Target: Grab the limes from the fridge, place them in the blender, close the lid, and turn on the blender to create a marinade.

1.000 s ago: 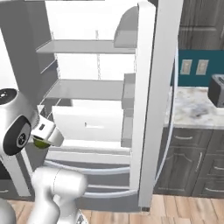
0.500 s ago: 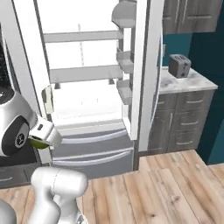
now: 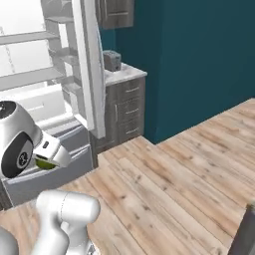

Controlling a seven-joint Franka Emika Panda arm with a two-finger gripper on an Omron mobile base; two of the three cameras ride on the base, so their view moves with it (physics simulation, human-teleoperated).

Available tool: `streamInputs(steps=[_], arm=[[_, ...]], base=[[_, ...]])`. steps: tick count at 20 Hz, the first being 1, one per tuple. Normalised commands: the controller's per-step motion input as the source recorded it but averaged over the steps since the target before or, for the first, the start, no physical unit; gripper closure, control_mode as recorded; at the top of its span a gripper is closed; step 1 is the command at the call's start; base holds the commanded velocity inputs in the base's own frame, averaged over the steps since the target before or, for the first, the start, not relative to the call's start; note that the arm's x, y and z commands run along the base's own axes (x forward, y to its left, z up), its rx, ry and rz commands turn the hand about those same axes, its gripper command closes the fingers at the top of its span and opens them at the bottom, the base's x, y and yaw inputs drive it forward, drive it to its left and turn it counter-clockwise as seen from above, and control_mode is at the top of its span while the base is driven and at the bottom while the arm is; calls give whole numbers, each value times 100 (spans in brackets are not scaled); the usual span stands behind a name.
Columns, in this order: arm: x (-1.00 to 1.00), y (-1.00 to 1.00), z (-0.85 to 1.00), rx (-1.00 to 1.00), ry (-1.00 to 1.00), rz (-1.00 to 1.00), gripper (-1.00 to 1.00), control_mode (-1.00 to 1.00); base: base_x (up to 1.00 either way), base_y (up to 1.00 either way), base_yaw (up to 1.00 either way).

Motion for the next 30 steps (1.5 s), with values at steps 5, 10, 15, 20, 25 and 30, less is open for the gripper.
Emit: streamInputs(steps=[5,10,15,20,25,30], arm=[[0,0,0,0,0,0,100,100],[0,0,0,0,0,0,100,100],[0,0,0,0,0,0,100,100],[0,0,0,0,0,0,100,100],[0,0,0,0,0,0,100,100],[0,0,0,0,0,0,100,100]], base=[[-49,-72,-63],[-24,-86,-57],[19,-100,-50],[54,-99,-37],[72,-49,-24],[55,-7,-7]])
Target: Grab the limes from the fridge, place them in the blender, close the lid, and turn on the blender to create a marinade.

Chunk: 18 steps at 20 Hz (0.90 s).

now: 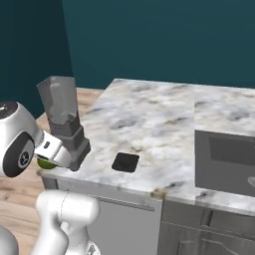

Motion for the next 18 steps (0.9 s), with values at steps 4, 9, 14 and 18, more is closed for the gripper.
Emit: streamInputs(steps=[4,9,14,18], arm=[[0,0,0,0,0,0,100,100],[0,0,0,0,0,0,100,100],[0,0,0,0,0,0,100,100],[4,0,51,1,-8,0,100,-100]], base=[[49,0,-4],[15,0,-3],[22,-3,0],[2,0,0]])
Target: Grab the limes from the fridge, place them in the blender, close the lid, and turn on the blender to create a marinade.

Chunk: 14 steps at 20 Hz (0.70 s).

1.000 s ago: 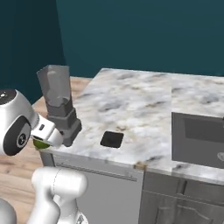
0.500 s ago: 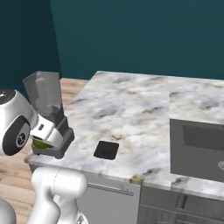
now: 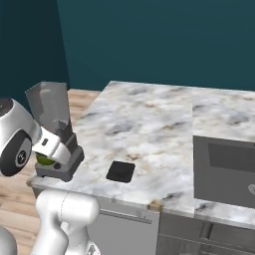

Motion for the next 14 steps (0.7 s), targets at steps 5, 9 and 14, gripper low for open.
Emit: streamInputs(steps=[5,9,14], arm=[[15,10,100,0,-24,1,100,-100],[33,30,100,0,-16,0,100,-100],[42,29,100,0,-10,0,100,-100]], base=[[0,0,0],[0,0,0],[0,0,0]])
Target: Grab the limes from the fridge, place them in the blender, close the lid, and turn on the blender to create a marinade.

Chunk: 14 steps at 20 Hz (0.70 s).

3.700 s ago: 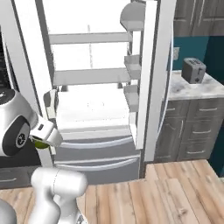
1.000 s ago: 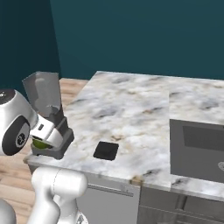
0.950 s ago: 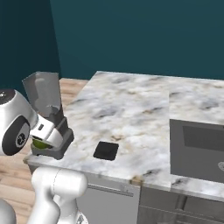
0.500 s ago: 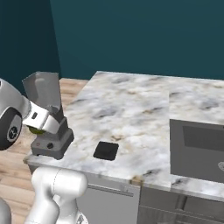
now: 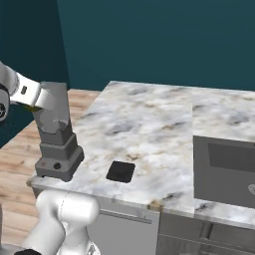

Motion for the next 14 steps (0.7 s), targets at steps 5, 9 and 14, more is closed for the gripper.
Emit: streamInputs(steps=[5,9,14], arm=[[58,18,66,0,0,0,100,-100],[99,41,-10,0,12,0,100,-100],[100,56,-44,0,19,0,100,-100]], base=[[0,0,0],[0,0,0],[0,0,0]])
